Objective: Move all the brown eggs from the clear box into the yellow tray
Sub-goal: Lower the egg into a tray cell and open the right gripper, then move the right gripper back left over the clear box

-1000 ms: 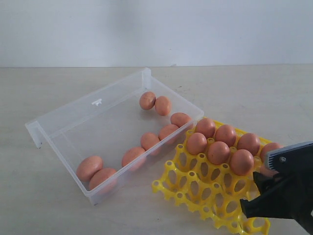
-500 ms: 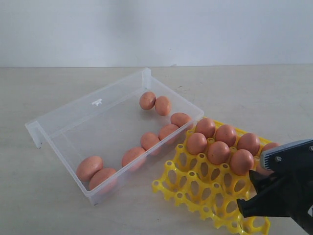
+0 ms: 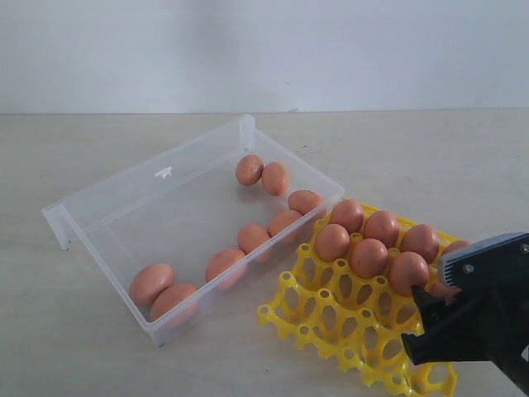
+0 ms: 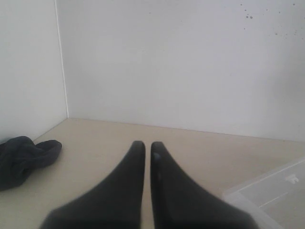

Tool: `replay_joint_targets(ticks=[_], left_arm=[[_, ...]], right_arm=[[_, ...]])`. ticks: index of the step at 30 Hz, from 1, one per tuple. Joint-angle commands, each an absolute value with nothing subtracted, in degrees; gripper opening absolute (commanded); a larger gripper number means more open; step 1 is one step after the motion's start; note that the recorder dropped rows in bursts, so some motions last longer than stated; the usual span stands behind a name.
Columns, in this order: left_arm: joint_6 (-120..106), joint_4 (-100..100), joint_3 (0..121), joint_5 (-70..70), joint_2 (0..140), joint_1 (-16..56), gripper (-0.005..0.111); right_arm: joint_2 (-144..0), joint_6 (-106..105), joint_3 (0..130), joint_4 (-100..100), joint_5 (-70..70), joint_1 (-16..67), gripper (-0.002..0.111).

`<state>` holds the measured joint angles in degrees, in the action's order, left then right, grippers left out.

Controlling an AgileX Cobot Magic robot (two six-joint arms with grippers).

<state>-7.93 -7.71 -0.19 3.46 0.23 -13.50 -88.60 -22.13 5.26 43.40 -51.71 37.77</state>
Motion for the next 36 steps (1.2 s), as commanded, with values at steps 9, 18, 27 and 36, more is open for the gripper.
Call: replay_joint_targets(ticks=[9,18,27,36], left_arm=[[-8.1,-7.7,0.0,3.0,0.0,-13.5,0.004],[-8.1,-7.7,0.0,3.0,0.0,-13.5,0.004],[-8.1,-7.7,0.0,3.1,0.0,-13.5,0.004],[-8.1,-7.7,0.0,3.1,0.0,-13.5,0.004]], right_arm=[[-67.7,-10.0,7.0,58.5,-70.0,37.7,0.065],[-64.7,-19.0,11.3,38.4,-33.4,37.7,0.005],[-68.5,-19.7,26.5,38.0,-9.7,37.7,0.000],[-84.2,-23.3,34.4,38.3,12.2,37.8,0.000]])
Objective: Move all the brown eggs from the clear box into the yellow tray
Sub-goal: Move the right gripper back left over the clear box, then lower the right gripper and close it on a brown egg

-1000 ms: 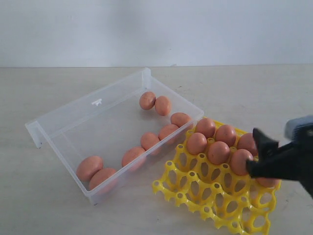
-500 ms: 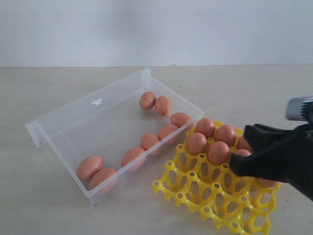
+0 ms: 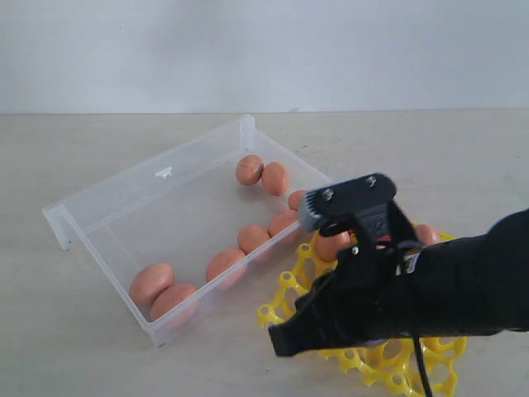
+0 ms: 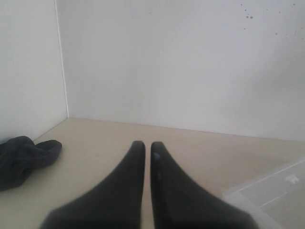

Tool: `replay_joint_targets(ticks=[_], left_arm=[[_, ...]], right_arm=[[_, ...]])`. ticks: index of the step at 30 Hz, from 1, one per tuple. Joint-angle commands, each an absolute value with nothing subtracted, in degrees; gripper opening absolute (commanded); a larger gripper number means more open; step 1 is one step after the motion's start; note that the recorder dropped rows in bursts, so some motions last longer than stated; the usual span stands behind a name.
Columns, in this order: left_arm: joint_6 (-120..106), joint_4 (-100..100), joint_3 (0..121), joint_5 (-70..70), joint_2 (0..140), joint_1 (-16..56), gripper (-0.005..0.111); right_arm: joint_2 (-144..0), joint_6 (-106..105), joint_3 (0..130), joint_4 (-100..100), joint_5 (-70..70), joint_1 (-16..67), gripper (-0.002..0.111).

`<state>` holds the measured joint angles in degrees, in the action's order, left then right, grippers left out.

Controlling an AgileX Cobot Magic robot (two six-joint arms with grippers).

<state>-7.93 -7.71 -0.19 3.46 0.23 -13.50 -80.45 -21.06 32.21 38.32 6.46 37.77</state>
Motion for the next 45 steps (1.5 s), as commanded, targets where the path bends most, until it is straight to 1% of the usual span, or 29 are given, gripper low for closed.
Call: replay_joint_targets(ticks=[1,6,9,11,13,14,15,16,19,20,23,25,27,28,29,30,31,35,38,42,43,45], left_arm=[[-8.1,-7.7,0.0,3.1,0.0,-13.5,0.004],[-8.1,-7.7,0.0,3.1,0.0,-13.5,0.004],[-8.1,-7.7,0.0,2.9,0.0,-13.5,0.004],[-8.1,-7.7,0.0,2.9,0.0,-13.5,0.004],[-8.1,-7.7,0.0,2.9,0.0,-13.5,0.004],[-8.1,-7.7,0.0,2.9,0.0,-13.5,0.004],[-8.1,-7.7,0.0,2.9,0.0,-13.5,0.004],[-8.1,-7.7,0.0,2.9,0.0,-13.5,0.004],[-8.1,-7.7,0.0,2.9,0.0,-13.5,0.004],[-8.1,-7.7,0.0,2.9,0.0,-13.5,0.004],[-8.1,-7.7,0.0,2.9,0.0,-13.5,0.004],[-8.1,-7.7,0.0,3.1,0.0,-13.5,0.004],[-8.1,-7.7,0.0,3.1,0.0,-13.5,0.004],[-8.1,-7.7,0.0,3.1,0.0,-13.5,0.004],[-8.1,-7.7,0.0,3.1,0.0,-13.5,0.004],[-8.1,-7.7,0.0,3.1,0.0,-13.5,0.004],[-8.1,-7.7,0.0,3.1,0.0,-13.5,0.004],[-8.1,-7.7,0.0,3.1,0.0,-13.5,0.004],[-8.1,-7.7,0.0,3.1,0.0,-13.5,0.004],[-8.1,-7.7,0.0,3.0,0.0,-13.5,0.004],[-8.1,-7.7,0.0,3.0,0.0,-13.5,0.004],[-8.1,-7.7,0.0,3.0,0.0,-13.5,0.004]], right_arm=[[-84.6,-23.9,34.5,38.3,10.9,37.8,0.000],[-84.6,-30.0,35.9,38.3,2.3,37.8,0.000],[-84.6,-35.0,40.6,38.3,1.5,37.8,0.000],[-85.1,-34.3,45.3,38.4,0.8,37.8,0.000],[-89.3,-29.1,55.9,38.9,7.5,35.8,0.000],[-95.1,-28.8,65.0,38.6,18.0,33.3,0.000],[-97.7,-29.2,68.6,38.3,21.8,32.3,0.000],[-103.5,-30.3,76.6,36.8,29.2,31.8,0.000],[-111.0,-34.0,85.5,37.0,37.9,32.8,0.000],[-113.9,-36.4,88.0,35.6,43.0,34.1,0.000],[-117.9,-36.1,88.9,31.7,44.3,35.9,0.001],[-118.6,-37.6,88.9,31.5,45.6,36.2,0.011],[-119.0,-43.8,88.9,29.4,47.3,37.1,0.034],[-119.0,-47.1,88.9,27.5,47.7,37.7,0.052],[-119.0,-49.0,89.1,25.6,47.2,37.9,0.064],[-119.1,-49.9,89.3,22.9,46.0,38.4,0.074],[-119.1,-51.2,89.3,21.7,45.1,38.9,0.078],[-119.2,-64.9,89.3,17.5,33.9,42.4,0.078],[-119.2,-63.2,89.3,20.4,28.7,43.4,0.078],[-119.2,-55.1,89.3,19.5,28.9,43.4,0.078],[-119.3,-53.4,89.3,17.0,28.6,43.4,0.075],[-119.6,-50.4,89.3,13.5,27.5,43.4,0.066]])
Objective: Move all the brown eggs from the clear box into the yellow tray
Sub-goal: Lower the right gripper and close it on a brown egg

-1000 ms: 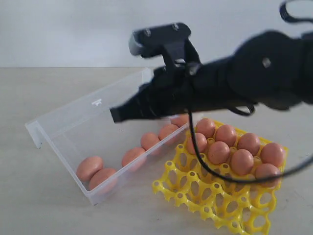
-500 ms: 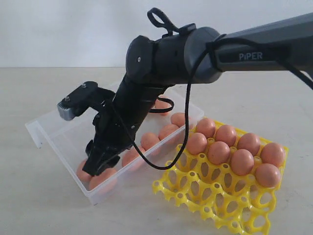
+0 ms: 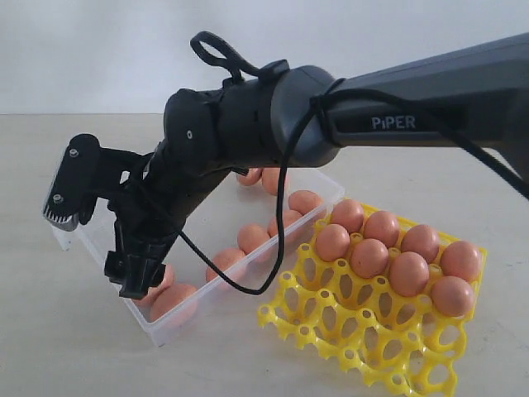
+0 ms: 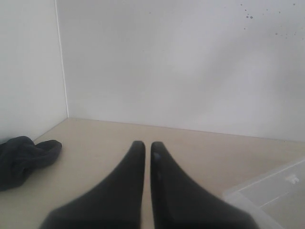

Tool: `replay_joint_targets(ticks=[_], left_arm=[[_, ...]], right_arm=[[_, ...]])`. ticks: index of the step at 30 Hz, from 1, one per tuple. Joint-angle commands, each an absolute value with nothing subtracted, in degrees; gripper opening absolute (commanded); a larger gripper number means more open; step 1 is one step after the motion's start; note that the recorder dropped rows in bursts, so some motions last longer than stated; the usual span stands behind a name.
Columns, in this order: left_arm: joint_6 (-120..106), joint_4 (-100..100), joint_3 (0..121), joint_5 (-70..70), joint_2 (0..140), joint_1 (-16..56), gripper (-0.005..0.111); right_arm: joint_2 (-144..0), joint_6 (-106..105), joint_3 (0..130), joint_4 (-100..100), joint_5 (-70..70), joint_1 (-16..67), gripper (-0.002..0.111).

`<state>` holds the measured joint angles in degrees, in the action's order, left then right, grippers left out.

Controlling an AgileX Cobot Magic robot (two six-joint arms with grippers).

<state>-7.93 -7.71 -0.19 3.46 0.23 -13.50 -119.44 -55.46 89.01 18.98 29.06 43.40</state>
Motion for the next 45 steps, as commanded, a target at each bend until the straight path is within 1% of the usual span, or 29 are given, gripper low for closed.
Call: replay_joint_targets(ticks=[1,3,5,9,16,32,38,45], left_arm=[[-8.1,-7.7,0.0,3.0,0.0,-13.5,0.004],[-8.1,-7.7,0.0,3.0,0.0,-13.5,0.004],[-8.1,-7.7,0.0,3.0,0.0,-13.5,0.004],[-8.1,-7.7,0.0,3.0,0.0,-13.5,0.004],[-8.1,-7.7,0.0,3.1,0.0,-13.5,0.004],[-8.1,-7.7,0.0,3.1,0.0,-13.5,0.004],[-8.1,-7.7,0.0,3.1,0.0,-13.5,0.004],[-8.1,-7.7,0.0,2.9,0.0,-13.5,0.004]], right_arm=[[-120.1,-48.9,89.3,11.6,27.1,43.4,0.059],[-120.6,-47.7,89.3,9.9,26.9,43.1,0.051],[-121.1,-47.4,89.3,9.7,28.9,42.8,0.047],[-121.1,-48.6,89.3,9.7,35.6,42.2,0.047],[-121.0,-53.9,89.3,11.1,38.0,41.6,0.047],[-121.3,-60.1,89.3,15.7,34.0,41.7,0.047],[-122.5,-62.1,89.3,20.3,34.0,41.7,0.047],[-124.3,-62.2,89.3,20.8,34.4,41.7,0.047]])
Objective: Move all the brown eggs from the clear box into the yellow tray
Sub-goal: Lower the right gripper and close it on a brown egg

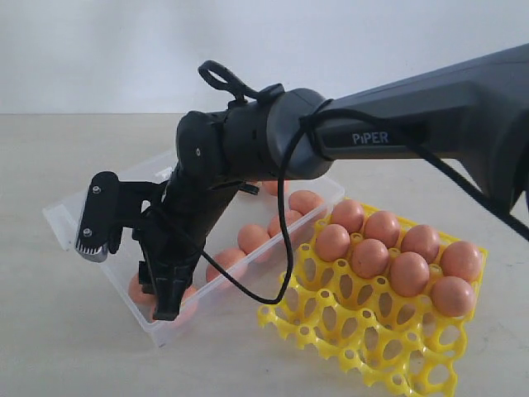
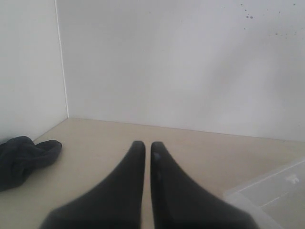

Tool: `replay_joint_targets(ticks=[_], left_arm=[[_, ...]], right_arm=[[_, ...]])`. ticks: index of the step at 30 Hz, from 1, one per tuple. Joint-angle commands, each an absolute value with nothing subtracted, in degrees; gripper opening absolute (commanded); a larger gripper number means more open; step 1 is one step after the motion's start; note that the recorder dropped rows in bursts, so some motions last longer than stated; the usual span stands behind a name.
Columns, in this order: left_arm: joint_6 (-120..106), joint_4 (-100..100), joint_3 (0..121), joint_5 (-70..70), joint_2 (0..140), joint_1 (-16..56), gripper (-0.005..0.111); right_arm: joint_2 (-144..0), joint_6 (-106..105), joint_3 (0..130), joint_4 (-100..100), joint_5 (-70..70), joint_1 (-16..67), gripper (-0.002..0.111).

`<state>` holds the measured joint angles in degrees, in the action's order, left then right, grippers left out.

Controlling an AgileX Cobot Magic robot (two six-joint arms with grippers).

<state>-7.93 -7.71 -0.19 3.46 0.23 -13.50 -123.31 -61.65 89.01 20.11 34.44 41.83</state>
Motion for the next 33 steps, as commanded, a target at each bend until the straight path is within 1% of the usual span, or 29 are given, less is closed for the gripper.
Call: replay_joint_targets(ticks=[1,18,19,21,22,24,25,26,29,33], left_arm=[[-8.1,-7.7,0.0,2.9,0.0,-13.5,0.004],[-8.1,-7.7,0.0,3.1,0.0,-13.5,0.004],[-8.1,-7.7,0.0,3.1,0.0,-13.5,0.004],[-8.1,-7.7,0.0,3.1,0.0,-13.5,0.004],[-8.1,-7.7,0.0,3.1,0.0,-13.5,0.004],[-8.1,-7.7,0.0,3.1,0.0,-13.5,0.004],[-8.1,-7.7,0.0,3.1,0.0,-13.5,0.004],[-8.1,-7.7,0.0,3.1,0.0,-13.5,0.004],[-8.1,-7.7,0.0,3.1,0.0,-13.5,0.004],[-8.1,-7.7,0.0,3.1,0.0,-13.5,0.004]], right_arm=[[-124.7,-62.2,89.3,20.9,33.8,41.7,0.047],[-128.1,-65.3,89.3,22.3,27.8,41.7,0.047],[-128.1,-65.3,89.3,22.5,27.2,41.7,0.045],[-128.1,-65.3,89.3,22.5,26.0,41.7,0.035],[-128.1,-65.3,89.3,22.5,25.2,41.7,0.026],[-128.1,-65.3,89.3,22.9,24.2,41.7,0.013],[-128.1,-65.3,89.3,23.3,23.4,41.7,0.004],[-128.1,-64.8,89.3,23.5,22.8,41.7,0.000],[-127.9,-61.6,89.3,23.5,21.6,41.7,0.000],[-125.6,-47.9,89.3,23.7,21.3,41.3,0.000]])
